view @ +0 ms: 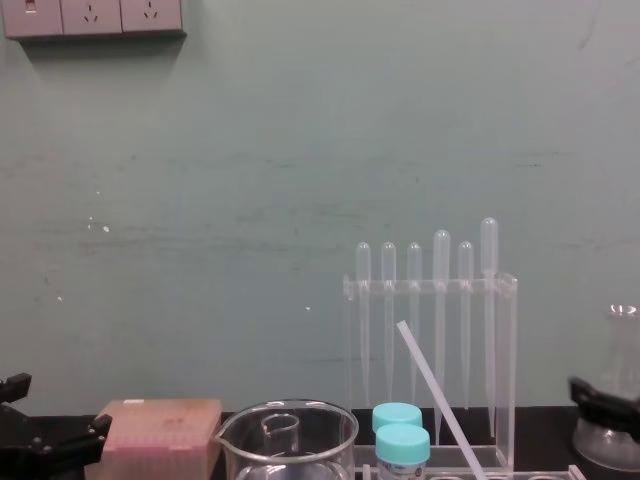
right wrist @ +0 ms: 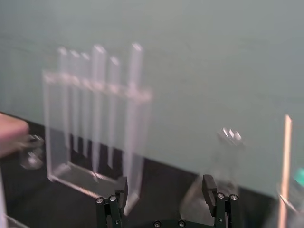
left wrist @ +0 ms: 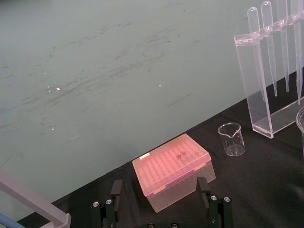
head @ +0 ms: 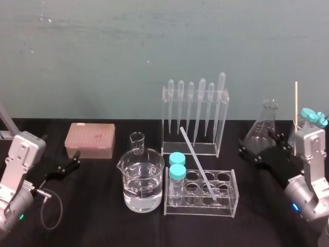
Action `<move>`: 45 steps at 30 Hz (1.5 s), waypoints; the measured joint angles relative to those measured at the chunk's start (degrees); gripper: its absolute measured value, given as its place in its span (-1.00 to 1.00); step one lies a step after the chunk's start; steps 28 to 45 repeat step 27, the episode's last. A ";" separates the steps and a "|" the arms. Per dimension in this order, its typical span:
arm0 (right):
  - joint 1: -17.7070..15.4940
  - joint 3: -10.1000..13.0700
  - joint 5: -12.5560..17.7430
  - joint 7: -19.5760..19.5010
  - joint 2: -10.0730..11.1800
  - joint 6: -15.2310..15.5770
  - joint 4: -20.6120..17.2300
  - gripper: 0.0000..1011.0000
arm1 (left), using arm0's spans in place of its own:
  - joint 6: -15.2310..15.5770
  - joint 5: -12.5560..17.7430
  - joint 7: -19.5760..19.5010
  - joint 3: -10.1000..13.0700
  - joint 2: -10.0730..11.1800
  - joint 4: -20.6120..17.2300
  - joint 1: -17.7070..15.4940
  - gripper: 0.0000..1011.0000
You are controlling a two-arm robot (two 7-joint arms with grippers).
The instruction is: Pick up the stirring rod with one hand, then place it down.
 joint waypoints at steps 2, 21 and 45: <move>-0.66 0.48 -0.51 -0.89 -0.02 1.11 0.04 0.98 | 0.00 0.00 0.00 0.00 0.00 0.00 0.00 0.98; -1.06 0.76 -0.91 -1.02 -0.12 1.87 0.46 0.98 | 0.00 0.00 0.01 0.00 0.00 0.00 0.00 0.98; -1.03 0.72 -0.86 -0.91 -0.10 1.82 0.44 0.98 | 0.00 0.00 0.00 0.00 0.00 0.00 0.00 0.98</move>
